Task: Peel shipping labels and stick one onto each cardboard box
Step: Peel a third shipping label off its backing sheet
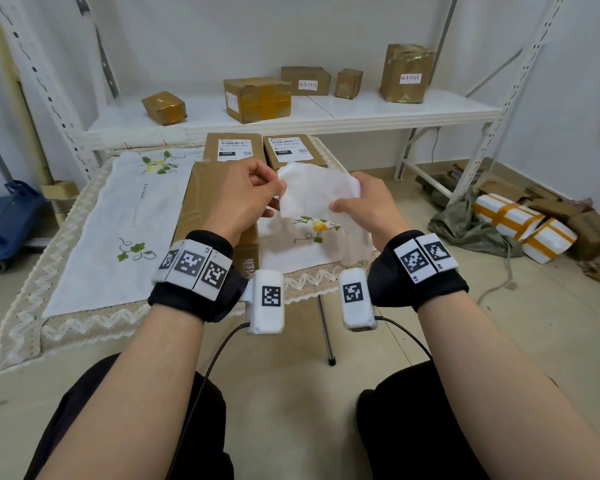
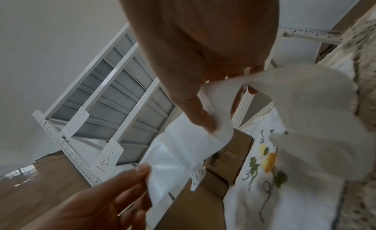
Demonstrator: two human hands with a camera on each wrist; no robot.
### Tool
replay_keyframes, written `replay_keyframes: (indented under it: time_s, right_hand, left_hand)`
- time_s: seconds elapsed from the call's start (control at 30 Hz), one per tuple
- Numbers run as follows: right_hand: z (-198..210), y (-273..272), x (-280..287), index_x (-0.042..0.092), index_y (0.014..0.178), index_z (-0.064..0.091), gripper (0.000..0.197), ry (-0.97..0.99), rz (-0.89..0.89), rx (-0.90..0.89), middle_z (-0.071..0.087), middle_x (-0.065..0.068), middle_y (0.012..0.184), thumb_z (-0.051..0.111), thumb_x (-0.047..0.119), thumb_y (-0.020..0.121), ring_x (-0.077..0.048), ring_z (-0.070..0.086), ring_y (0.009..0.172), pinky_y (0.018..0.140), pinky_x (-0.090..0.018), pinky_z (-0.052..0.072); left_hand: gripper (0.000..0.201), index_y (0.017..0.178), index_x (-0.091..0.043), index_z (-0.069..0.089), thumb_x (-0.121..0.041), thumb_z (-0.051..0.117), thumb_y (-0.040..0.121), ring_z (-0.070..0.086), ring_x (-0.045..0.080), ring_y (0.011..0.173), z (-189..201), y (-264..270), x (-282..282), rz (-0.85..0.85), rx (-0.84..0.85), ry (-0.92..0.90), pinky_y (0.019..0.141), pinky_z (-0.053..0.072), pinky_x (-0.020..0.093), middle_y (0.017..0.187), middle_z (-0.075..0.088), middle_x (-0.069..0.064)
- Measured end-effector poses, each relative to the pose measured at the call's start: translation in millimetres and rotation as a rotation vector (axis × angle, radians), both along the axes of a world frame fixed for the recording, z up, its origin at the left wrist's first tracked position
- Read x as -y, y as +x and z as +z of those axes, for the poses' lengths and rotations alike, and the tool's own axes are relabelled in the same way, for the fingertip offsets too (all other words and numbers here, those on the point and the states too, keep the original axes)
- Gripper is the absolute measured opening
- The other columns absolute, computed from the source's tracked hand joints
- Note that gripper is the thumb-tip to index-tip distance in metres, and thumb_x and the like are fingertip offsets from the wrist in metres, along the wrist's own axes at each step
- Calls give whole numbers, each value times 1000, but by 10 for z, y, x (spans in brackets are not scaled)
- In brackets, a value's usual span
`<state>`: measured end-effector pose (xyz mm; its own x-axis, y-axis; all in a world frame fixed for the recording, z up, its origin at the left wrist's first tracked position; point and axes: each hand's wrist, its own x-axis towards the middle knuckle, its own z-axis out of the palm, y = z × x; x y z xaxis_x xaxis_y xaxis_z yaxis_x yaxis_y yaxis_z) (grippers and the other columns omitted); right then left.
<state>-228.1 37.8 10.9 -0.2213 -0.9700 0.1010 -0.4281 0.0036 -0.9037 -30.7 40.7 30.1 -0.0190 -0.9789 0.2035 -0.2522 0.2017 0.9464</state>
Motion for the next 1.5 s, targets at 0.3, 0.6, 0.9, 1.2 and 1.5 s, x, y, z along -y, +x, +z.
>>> replay_keyframes:
  time_s: [0.3, 0.6, 0.9, 1.2, 1.5]
  right_hand:
    - [-20, 111, -28, 17, 70, 69, 29, -106, 7, 92, 63, 1, 75, 79, 39, 84, -16, 57, 71, 66, -29, 42]
    - [-22, 138, 26, 25, 72, 73, 15, -144, 12, 79, 68, 3, 78, 77, 22, 86, -16, 61, 75, 69, -27, 47]
    - [-41, 99, 50, 22, 69, 68, 22, -98, -14, 86, 65, 0, 86, 76, 22, 89, -18, 57, 85, 69, -27, 41]
    - [-76, 70, 88, 22, 65, 62, 28, -93, -43, 68, 59, 5, 78, 73, 21, 91, -15, 51, 83, 70, -27, 38]
    - [-106, 29, 126, 23, 67, 60, 28, -93, -65, 81, 57, 6, 80, 72, 22, 92, -17, 50, 86, 77, -29, 38]
  left_hand:
    - [12, 100, 1, 68, -8, 73, 92, 66, 4, 56, -14, -4, -6, -10, 28, -8, 53, 54, 16, 80, 71, 6]
    - [10, 98, -3, 72, -8, 75, 90, 68, 6, 60, -14, 16, 9, 5, 51, 0, 54, 54, 15, 83, 73, 6]
    - [9, 99, -3, 72, -5, 74, 91, 67, 7, 61, 4, 40, 4, 6, 12, 55, 54, 56, 15, 83, 72, 6]
    - [9, 88, -10, 68, -5, 74, 90, 69, 13, 64, 19, 61, 5, 3, -36, 80, 57, 58, 19, 79, 72, 6]
    - [7, 95, -5, 70, -4, 75, 89, 68, 13, 62, 32, 106, 25, 28, -83, 94, 58, 59, 21, 76, 71, 5]
